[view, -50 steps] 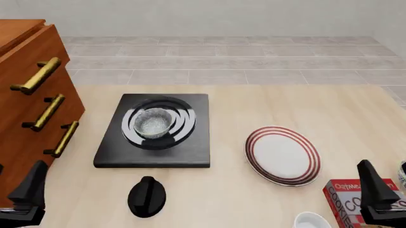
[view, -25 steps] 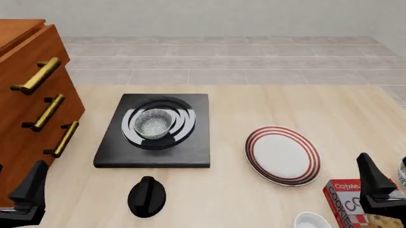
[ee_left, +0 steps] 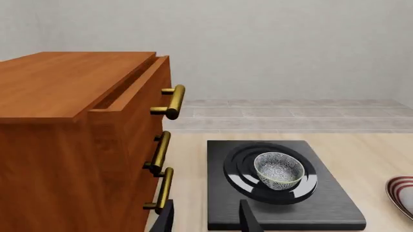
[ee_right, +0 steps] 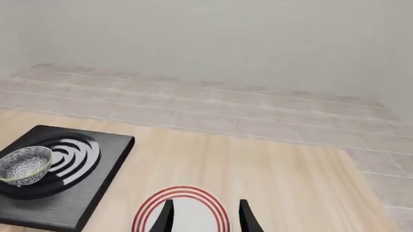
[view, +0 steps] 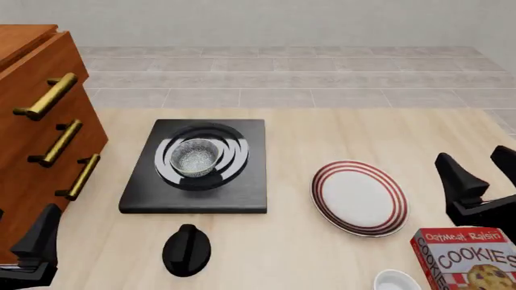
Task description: Pick the akita bowl on the stove and place it on the plate.
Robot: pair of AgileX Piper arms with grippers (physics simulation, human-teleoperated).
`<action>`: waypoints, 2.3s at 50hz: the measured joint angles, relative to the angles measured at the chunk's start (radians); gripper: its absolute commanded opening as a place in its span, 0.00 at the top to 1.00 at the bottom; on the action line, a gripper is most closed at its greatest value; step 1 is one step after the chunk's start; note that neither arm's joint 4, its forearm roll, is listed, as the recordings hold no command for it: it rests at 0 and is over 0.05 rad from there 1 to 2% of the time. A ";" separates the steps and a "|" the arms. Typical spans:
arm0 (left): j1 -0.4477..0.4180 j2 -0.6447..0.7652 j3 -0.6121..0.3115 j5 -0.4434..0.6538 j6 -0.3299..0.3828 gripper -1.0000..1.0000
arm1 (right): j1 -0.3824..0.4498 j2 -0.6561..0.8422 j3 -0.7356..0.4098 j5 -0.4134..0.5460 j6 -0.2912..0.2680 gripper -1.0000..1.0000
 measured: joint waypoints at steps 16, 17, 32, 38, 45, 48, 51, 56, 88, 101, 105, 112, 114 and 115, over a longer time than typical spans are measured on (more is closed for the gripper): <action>0.000 0.000 0.000 0.000 0.000 0.00 | 0.102 0.194 -0.177 0.046 -0.071 0.00; 0.000 0.000 0.000 0.000 0.000 0.00 | 0.109 0.205 -0.187 0.050 -0.076 0.00; 0.000 0.000 0.000 0.000 0.000 0.00 | 0.201 0.359 -0.348 0.132 -0.090 0.00; 0.000 0.000 0.000 0.000 0.000 0.00 | 0.234 0.422 -0.414 0.171 -0.092 0.00; 0.000 0.000 0.000 0.000 0.000 0.00 | 0.260 0.493 -0.491 0.210 -0.099 0.00; 0.000 0.000 0.000 0.000 0.000 0.00 | 0.271 0.523 -0.521 0.224 -0.099 0.00; 0.000 0.000 0.000 0.000 0.000 0.00 | 0.278 0.554 -0.550 0.237 -0.097 0.00; 0.000 0.000 0.000 0.000 0.000 0.00 | 0.288 0.607 -0.595 0.255 -0.094 0.00; 0.000 0.000 0.000 0.000 0.000 0.00 | 0.383 0.895 -0.842 0.341 -0.067 0.00; 0.000 0.000 0.000 0.000 0.000 0.00 | 0.418 1.009 -0.953 0.380 -0.049 0.00; 0.000 0.000 0.000 0.000 0.000 0.00 | 0.428 1.042 -0.986 0.390 -0.046 0.00; 0.000 0.000 0.000 0.000 0.000 0.00 | 0.444 1.097 -1.041 0.411 -0.043 0.00; 0.000 0.000 0.000 0.000 0.000 0.00 | 0.447 1.113 -1.058 0.418 -0.043 0.00; 0.000 0.000 0.000 0.000 0.000 0.00 | 0.449 1.120 -1.065 0.420 -0.043 0.00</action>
